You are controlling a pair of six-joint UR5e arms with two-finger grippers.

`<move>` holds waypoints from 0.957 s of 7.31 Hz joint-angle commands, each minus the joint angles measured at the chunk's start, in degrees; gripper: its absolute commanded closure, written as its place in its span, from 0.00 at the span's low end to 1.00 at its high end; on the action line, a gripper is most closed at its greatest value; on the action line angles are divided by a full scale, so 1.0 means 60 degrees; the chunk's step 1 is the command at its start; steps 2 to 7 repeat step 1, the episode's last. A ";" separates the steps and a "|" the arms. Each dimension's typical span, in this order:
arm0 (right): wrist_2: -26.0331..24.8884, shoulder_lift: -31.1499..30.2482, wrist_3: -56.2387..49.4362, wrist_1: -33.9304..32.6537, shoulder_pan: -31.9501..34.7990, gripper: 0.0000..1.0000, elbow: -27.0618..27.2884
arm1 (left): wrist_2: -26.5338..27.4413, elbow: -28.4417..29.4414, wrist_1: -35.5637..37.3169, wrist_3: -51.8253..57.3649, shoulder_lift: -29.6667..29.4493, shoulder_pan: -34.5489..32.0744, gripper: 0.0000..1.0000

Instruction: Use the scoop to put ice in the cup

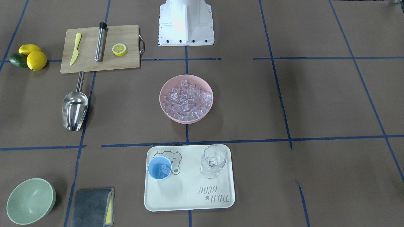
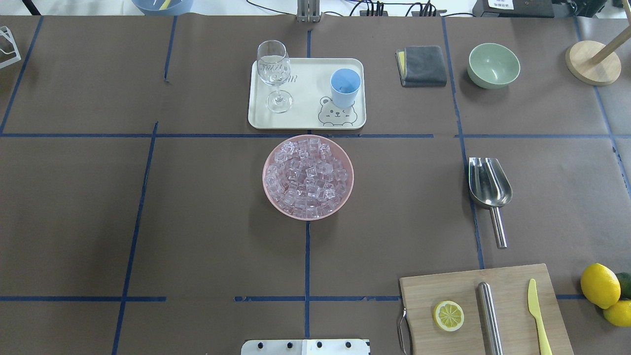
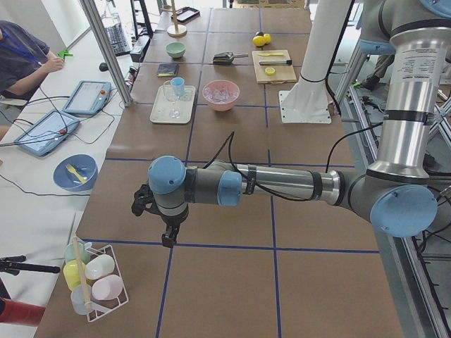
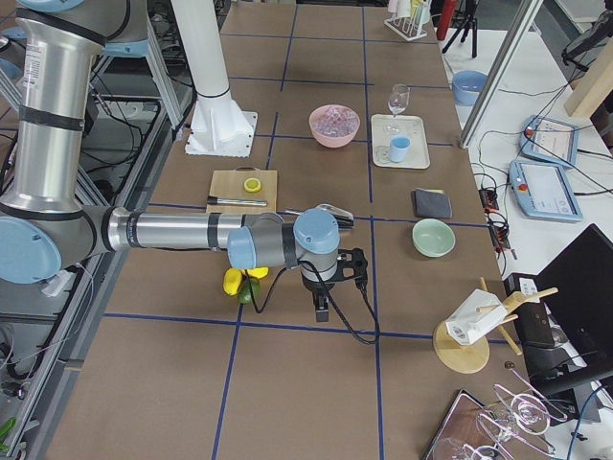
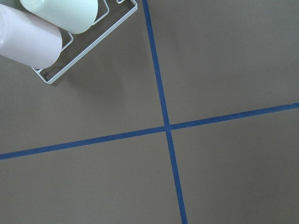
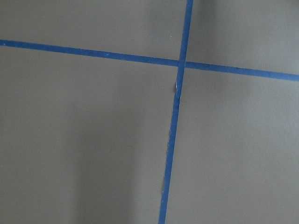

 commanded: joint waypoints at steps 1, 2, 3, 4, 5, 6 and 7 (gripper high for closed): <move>0.0000 0.0000 0.0000 0.0000 -0.0001 0.00 0.0000 | -0.0009 0.0029 -0.0001 0.0000 0.0000 0.0020 0.00; 0.0000 0.0000 0.0000 0.0000 -0.0001 0.00 0.0000 | -0.0009 0.0029 -0.0001 0.0000 0.0000 0.0020 0.00; 0.0000 0.0000 0.0000 0.0000 -0.0001 0.00 0.0000 | -0.0009 0.0029 -0.0001 0.0000 0.0000 0.0020 0.00; 0.0000 0.0000 0.0000 0.0000 -0.0001 0.00 0.0000 | -0.0009 0.0029 -0.0001 0.0000 0.0000 0.0020 0.00; 0.0000 0.0000 0.0000 0.0000 -0.0001 0.00 0.0000 | -0.0009 0.0029 -0.0001 0.0000 0.0000 0.0020 0.00; 0.0000 0.0000 0.0000 0.0000 -0.0001 0.00 0.0000 | -0.0009 0.0029 -0.0001 0.0000 0.0000 0.0020 0.00; 0.0000 0.0000 0.0000 0.0000 -0.0001 0.00 0.0000 | -0.0009 0.0029 -0.0001 0.0000 0.0000 0.0020 0.00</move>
